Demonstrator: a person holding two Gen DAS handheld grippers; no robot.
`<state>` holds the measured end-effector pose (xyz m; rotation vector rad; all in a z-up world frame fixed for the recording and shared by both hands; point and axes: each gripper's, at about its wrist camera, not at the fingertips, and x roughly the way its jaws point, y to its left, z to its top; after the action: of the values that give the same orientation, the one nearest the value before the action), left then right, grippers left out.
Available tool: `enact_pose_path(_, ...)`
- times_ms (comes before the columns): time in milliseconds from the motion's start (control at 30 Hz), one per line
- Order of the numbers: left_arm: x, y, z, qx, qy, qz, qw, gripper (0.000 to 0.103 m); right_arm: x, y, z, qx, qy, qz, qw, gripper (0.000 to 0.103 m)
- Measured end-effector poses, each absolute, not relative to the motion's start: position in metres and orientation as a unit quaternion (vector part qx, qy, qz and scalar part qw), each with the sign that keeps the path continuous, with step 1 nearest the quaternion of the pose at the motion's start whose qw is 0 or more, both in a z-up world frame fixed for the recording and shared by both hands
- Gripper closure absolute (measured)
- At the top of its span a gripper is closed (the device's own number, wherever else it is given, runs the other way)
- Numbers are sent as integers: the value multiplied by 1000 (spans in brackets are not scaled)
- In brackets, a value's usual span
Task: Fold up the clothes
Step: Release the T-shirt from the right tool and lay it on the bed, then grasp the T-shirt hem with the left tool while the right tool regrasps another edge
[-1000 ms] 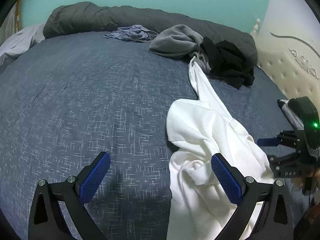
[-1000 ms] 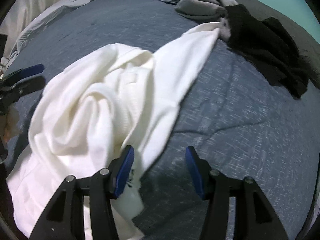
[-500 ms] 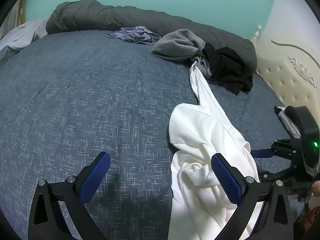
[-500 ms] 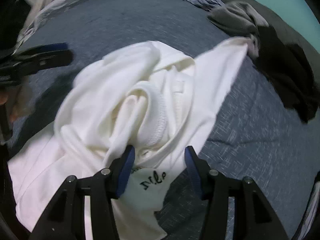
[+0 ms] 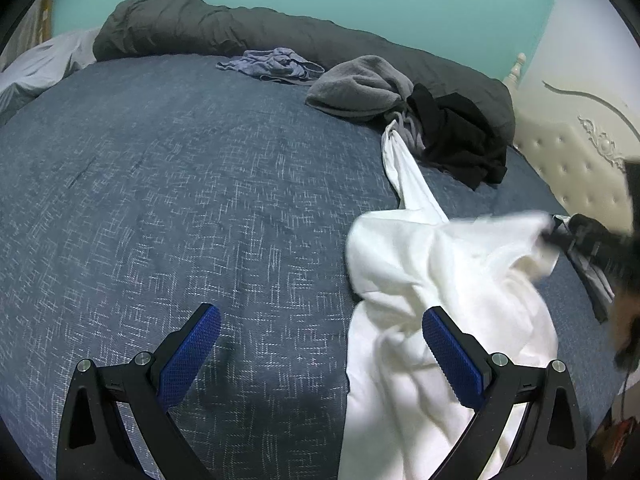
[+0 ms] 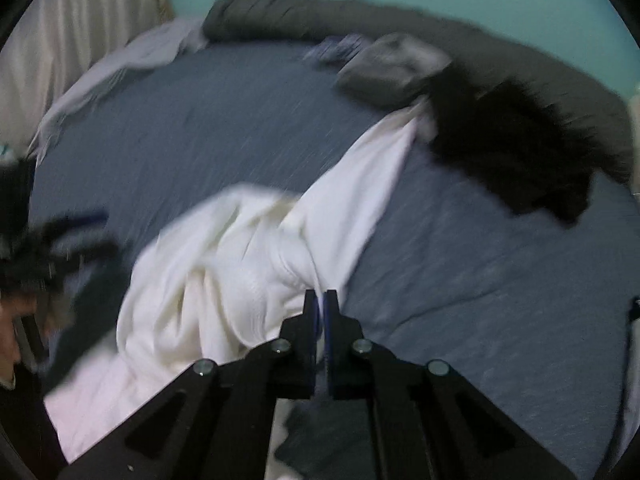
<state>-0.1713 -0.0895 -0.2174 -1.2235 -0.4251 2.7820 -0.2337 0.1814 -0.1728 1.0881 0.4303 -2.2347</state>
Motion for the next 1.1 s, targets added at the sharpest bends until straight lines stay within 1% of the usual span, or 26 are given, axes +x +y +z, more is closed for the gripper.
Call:
enact_pose_path(100, -172, -89, -218, -399, -138, 905, 38, 0, -251, 202, -135, 368, 131, -885, 252, 101)
enact_pose_path(267, -173, -85, -221, -403, -139, 904, 44, 0, -267, 208, -136, 405, 139, -878, 213, 101)
enact_pose_path(367, -172, -83, -220, -402, -140, 904, 50, 0, -271, 209, -156, 437, 137, -866, 202, 101)
enact_pose_path(533, -173, -78, -220, -400, -147, 902, 74, 0, -285, 227, -194, 488, 62, -848, 198, 99)
enact_pose_path(633, -173, -73, -220, -398, -151, 900, 91, 0, -281, 241, -209, 497, 30, -847, 183, 93)
enact_pose_path(667, -173, -72, -220, -398, -152, 900, 97, 0, -279, 246, -211, 495, 17, -850, 180, 84)
enact_pose_path(700, -173, -70, -220, -397, -153, 899, 102, 0, -277, 251, -213, 493, 3, -852, 177, 78)
enact_pose_path(733, -173, -69, -220, -397, -154, 899, 108, 0, -275, 256, -215, 491, -10, -853, 174, 67)
enact_pose_path(767, -173, -67, -220, -396, -155, 898, 113, 0, -272, 261, -217, 489, -25, -855, 172, 64)
enact_pose_path(933, -172, -55, -217, -394, -145, 899, 123, 0, -258, 290, -225, 480, -79, -859, 163, 63)
enact_pose_path(1100, -170, -44, -215, -394, -136, 900, 130, 0, -248, 302, -236, 491, -97, -849, 171, 61)
